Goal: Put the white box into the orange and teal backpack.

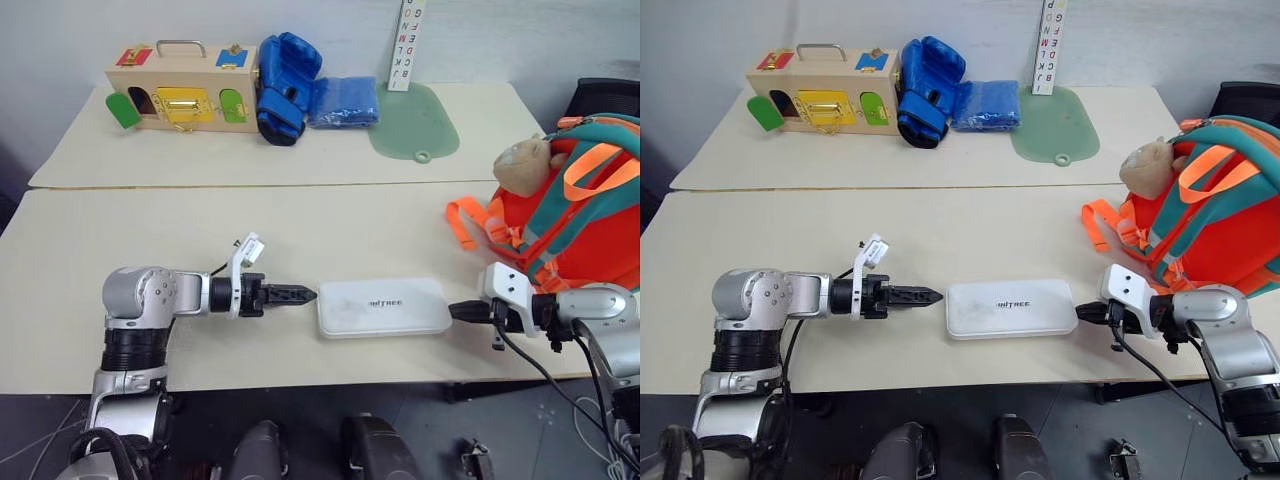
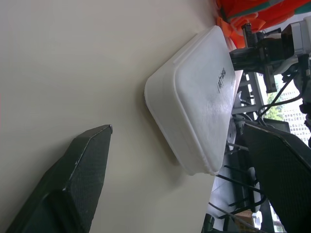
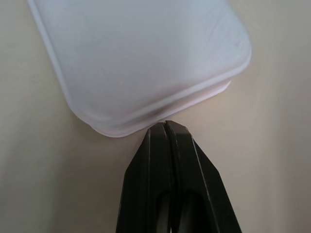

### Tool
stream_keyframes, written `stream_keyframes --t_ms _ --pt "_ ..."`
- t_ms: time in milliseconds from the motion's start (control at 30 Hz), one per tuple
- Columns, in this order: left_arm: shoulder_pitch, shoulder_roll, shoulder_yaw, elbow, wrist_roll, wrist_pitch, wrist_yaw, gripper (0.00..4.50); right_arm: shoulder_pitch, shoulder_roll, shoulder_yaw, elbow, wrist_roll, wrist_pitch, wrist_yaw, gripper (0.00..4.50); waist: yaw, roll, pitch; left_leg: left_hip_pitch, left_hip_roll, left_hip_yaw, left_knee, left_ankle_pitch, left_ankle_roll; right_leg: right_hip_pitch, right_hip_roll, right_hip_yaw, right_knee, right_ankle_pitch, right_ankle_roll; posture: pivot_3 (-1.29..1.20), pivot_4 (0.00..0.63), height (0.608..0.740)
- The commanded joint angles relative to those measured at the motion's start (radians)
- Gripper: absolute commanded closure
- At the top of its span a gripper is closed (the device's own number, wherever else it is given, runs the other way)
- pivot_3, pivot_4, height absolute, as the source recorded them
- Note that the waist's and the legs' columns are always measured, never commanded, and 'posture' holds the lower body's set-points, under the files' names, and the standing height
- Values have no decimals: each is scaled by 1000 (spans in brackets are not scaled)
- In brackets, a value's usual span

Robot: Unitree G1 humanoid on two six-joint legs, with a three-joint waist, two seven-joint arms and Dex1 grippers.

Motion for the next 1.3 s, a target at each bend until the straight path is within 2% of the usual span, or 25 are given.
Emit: stream_keyframes --t_ms 33,300,533,633,733,833,1000,1100,1200,1300 --pt "9 -64 -69 44 11 33 71 34 -25 4 9 -25 1 -7 -1 4500 3 1 0 1 0 0 0 0 0 2 0 0 0 0 0 0 150 740" --pt "-79 -175 -111 145 8 32 119 34 -28 29 21 -47 1 1 -35 4500 25 1 -1 17 -2 -2 -2 -2 0 19 -2 -1 -5 0 0 0 150 740" --pt "-137 -197 -59 220 29 17 146 34 21 45 6 -103 20 27 -68 4500 26 1 -2 18 -3 -7 -2 -5 0 24 -3 -3 -8 0 1 0 150 740" --pt "-135 -159 -64 194 27 18 141 34 38 39 -2 -113 6 21 -76 4500 22 1 -2 18 -3 -7 -2 -5 0 24 -2 -3 -8 0 1 0 150 740" --pt "-104 -49 -70 155 -7 31 117 34 48 10 -24 -101 16 20 -52 4500 18 1 -2 18 -3 -7 -3 -5 -1 24 -2 -3 -8 0 1 0 150 740" --pt "-65 59 -89 110 -77 33 93 34 40 -13 -31 -66 8 -2 -28 4500 -7 1 -2 18 -1 -7 -5 -5 -3 23 0 -3 -8 0 0 0 150 740" --pt "-6 130 -123 33 -197 33 117 34 22 -12 -19 -39 2 -19 -16 4500 -22 1 -2 18 2 -6 -7 -5 -6 20 3 -3 -7 -2 -3 0 150 740" --pt "-1 92 -119 51 -256 33 172 34 14 2 -2 -46 3 -18 -9 4500 -20 1 -2 18 2 -6 -6 -5 -6 20 2 -3 -7 -2 -2 0 150 740" --pt "14 45 -146 35 -272 33 234 34 7 17 13 -64 6 -15 -8 4500 -11 1 -2 18 1 -6 -6 -5 -4 20 1 -3 -7 -2 -2 0 150 740" --pt "-16 -27 -123 89 -259 33 277 34 -2 39 18 -97 33 14 -12 4500 3 1 -2 18 -1 -6 -5 -6 -3 21 0 -3 -8 -2 -1 0 150 740"
